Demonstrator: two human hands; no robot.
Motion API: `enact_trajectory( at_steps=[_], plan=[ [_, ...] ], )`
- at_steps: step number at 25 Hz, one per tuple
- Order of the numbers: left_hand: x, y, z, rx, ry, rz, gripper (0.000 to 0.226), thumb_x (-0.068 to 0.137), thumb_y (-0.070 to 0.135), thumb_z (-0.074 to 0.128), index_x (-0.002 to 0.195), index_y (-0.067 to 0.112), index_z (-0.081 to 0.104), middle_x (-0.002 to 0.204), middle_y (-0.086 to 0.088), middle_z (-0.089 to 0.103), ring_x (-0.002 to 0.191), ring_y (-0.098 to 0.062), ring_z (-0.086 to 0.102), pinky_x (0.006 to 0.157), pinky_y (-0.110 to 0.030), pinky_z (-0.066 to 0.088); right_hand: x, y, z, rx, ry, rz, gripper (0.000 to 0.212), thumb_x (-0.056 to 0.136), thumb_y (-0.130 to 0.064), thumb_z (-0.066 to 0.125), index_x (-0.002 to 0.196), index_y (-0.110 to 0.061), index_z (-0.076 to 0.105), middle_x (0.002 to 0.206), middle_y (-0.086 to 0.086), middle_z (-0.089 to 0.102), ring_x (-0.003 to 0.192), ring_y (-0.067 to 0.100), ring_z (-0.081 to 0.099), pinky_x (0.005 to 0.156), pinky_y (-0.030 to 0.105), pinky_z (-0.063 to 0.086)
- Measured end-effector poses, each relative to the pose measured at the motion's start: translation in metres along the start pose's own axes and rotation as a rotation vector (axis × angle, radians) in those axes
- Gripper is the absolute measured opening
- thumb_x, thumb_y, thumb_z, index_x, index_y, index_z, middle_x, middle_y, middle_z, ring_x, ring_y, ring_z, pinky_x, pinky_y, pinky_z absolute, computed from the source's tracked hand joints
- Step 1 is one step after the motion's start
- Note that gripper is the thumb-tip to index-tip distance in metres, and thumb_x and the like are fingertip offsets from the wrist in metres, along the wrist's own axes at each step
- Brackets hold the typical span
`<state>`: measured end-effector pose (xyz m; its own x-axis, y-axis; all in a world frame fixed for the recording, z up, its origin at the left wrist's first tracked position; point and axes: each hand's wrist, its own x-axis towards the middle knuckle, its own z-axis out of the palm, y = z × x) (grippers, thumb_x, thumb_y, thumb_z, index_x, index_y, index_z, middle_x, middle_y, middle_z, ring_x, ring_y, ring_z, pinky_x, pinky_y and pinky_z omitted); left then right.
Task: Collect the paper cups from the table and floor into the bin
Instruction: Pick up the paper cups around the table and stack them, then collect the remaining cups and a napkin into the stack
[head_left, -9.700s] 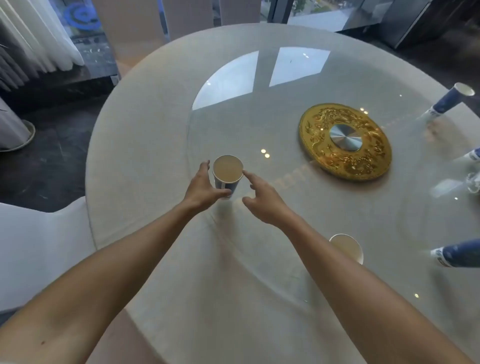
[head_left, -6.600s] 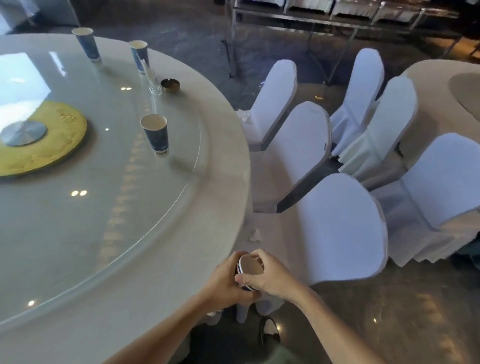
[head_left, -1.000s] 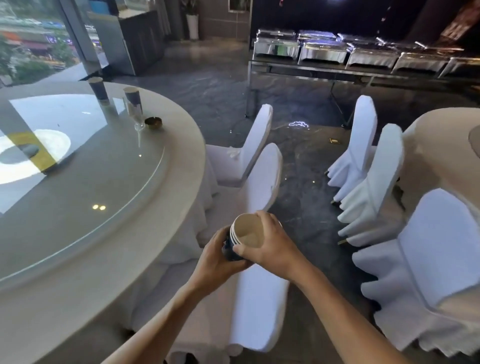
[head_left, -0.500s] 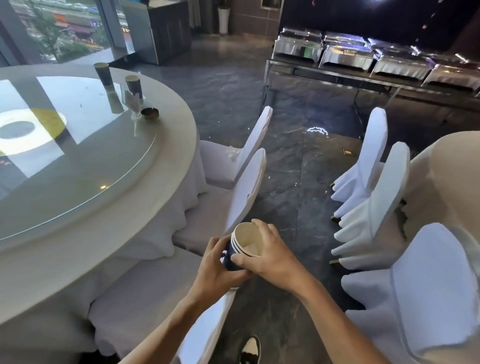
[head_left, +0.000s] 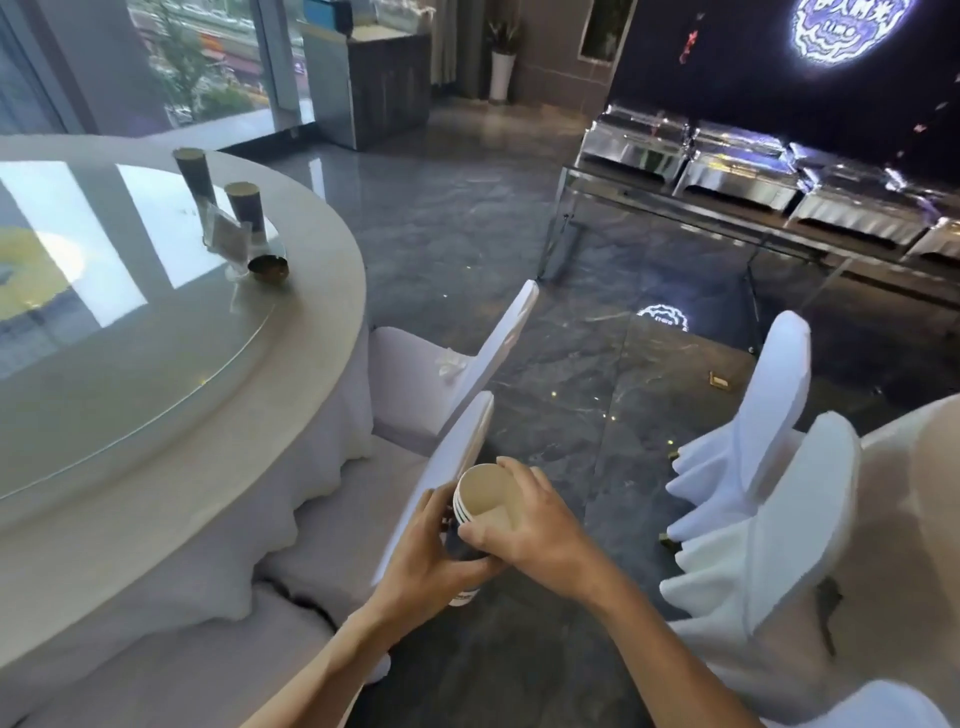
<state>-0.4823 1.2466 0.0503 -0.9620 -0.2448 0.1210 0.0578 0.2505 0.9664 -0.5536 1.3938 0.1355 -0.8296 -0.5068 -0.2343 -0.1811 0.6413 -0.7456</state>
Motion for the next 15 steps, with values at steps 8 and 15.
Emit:
enact_trajectory(
  at_steps=[8,15],
  plan=[
    [0.179,0.009,0.064,0.008,0.245,-0.048,0.08,0.064,0.05,0.095,0.132,0.03,0.059,0.12,0.013,0.073,0.108,-0.012,0.071,0.093,-0.03,0.058,0.186,0.04,-0.124,-0.065,-0.139,-0.224,0.104,0.062,-0.076,0.071,0.151,-0.029,0.041,0.138,-0.011,0.047,0.125,0.007,0.052,0.098,0.023,0.045],
    [0.31,0.023,0.085,0.108,0.56,-0.113,0.081,0.065,0.049,0.096,0.134,0.038,0.056,0.122,0.017,0.072,0.11,-0.008,0.071,0.096,-0.037,0.058,0.352,0.025,-0.198,-0.091,-0.356,-0.466,0.066,0.087,-0.039,0.076,0.147,-0.025,0.05,0.136,-0.006,0.055,0.125,0.011,0.053,0.107,0.029,0.043]
  ],
)
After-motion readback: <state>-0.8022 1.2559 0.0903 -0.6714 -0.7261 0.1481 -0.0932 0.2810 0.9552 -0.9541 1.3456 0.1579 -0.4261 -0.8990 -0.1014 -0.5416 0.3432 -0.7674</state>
